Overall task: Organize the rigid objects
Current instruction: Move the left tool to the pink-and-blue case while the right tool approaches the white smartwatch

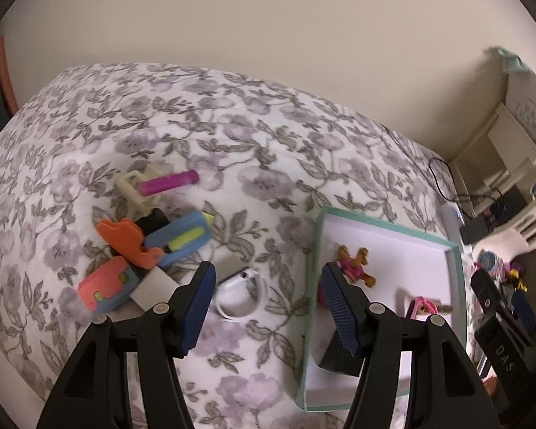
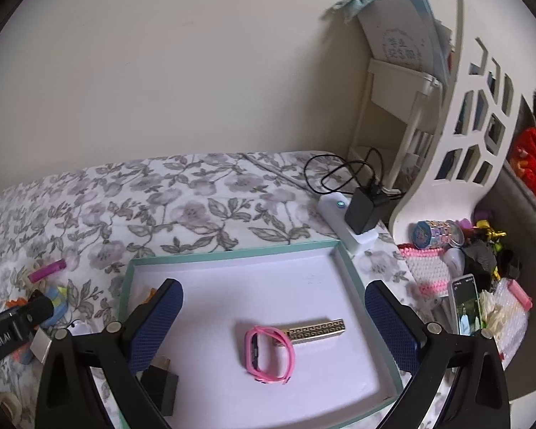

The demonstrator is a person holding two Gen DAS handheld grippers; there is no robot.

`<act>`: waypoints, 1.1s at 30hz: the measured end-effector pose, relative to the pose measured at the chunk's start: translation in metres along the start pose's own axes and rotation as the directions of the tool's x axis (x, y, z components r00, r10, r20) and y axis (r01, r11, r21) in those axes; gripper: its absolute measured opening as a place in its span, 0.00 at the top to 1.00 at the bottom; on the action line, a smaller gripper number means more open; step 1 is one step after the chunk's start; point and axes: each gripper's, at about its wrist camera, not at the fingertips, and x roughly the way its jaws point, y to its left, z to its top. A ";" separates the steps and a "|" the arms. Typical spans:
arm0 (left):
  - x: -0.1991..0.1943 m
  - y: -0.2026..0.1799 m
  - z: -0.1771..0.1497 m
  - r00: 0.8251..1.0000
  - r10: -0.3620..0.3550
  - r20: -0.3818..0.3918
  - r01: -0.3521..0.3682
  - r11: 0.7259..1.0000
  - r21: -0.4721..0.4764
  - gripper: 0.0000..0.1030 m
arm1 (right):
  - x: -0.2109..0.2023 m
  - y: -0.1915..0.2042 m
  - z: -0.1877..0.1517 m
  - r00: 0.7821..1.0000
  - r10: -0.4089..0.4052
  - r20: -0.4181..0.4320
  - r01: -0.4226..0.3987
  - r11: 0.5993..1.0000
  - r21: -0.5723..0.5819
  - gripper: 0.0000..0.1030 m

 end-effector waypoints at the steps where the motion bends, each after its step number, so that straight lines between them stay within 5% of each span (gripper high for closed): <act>1: -0.001 0.006 0.002 1.000 0.001 0.003 -0.001 1.000 -0.017 0.39 | 0.000 0.002 0.000 1.000 0.002 -0.004 -0.002 1.000 0.002 0.00; 11: -0.009 0.059 0.013 0.998 0.052 0.018 -0.049 0.988 -0.144 0.39 | 0.008 0.037 -0.001 0.996 0.052 -0.077 -0.056 0.997 -0.044 0.00; 13: -0.010 0.074 0.014 0.998 0.057 0.017 -0.053 0.982 -0.180 0.33 | 0.007 0.049 -0.002 0.995 0.062 -0.083 -0.068 0.995 -0.076 0.00; 14: -0.011 0.080 0.014 0.998 0.061 0.017 -0.056 0.979 -0.196 0.21 | 0.007 0.057 -0.003 0.994 0.068 -0.089 -0.076 0.992 -0.098 0.00; 23: -0.019 0.148 0.013 0.989 0.145 0.002 -0.134 0.923 -0.360 0.17 | 0.004 0.128 -0.016 0.984 0.133 -0.123 -0.159 0.959 -0.234 0.00; 33: -0.004 0.190 0.001 0.987 0.134 -0.086 -0.159 0.865 -0.475 0.17 | 0.023 0.185 -0.043 0.951 0.185 -0.246 -0.262 0.905 -0.334 0.07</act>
